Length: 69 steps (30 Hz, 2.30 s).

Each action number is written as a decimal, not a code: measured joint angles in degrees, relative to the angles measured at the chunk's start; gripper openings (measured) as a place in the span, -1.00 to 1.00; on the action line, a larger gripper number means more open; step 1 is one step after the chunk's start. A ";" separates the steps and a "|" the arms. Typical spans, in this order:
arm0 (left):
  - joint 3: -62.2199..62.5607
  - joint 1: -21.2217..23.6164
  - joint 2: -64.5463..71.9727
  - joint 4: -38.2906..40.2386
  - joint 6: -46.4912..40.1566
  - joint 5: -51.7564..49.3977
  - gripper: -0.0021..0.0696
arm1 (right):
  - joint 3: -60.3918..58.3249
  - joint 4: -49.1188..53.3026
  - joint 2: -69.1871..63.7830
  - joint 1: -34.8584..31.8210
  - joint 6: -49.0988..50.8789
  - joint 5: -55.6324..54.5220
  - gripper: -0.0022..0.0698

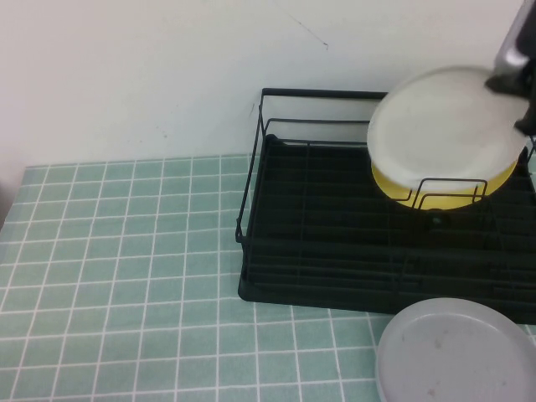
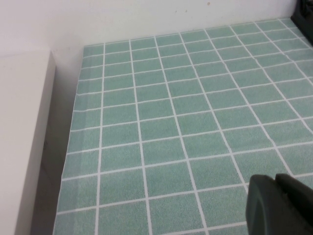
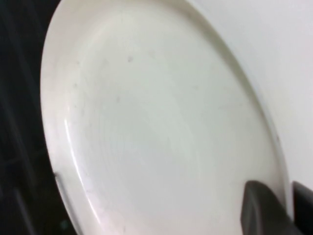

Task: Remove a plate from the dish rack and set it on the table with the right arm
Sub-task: Grasp the plate from the shelf, then place the plate from the table

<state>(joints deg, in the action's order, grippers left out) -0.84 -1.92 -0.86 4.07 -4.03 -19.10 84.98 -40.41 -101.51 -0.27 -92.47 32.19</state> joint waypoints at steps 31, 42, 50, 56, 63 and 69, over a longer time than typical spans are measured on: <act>0.00 0.00 0.00 0.00 0.00 0.00 -0.95 | -35.30 18.72 45.16 0.00 63.53 25.49 -0.77; 0.00 0.00 0.00 0.00 0.00 0.00 -0.95 | -47.70 12.89 36.80 0.00 63.85 10.47 -0.77; 0.00 0.00 0.00 0.00 0.00 0.00 -0.95 | -47.70 9.73 27.76 0.00 60.32 5.63 -0.77; 0.00 0.00 0.00 0.00 0.00 0.00 -0.95 | -47.70 5.60 23.96 0.00 56.87 4.40 -0.77; 0.00 0.00 0.00 0.00 0.00 0.00 -0.95 | -47.70 5.24 21.49 0.00 55.99 3.37 -0.77; 0.00 0.00 0.00 0.00 0.00 0.00 -0.95 | -47.70 5.70 21.49 0.00 55.90 3.17 -0.77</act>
<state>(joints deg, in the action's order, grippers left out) -0.84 -1.92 -0.86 4.07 -4.03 -19.10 37.29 -34.71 -80.01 -0.27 -36.57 35.36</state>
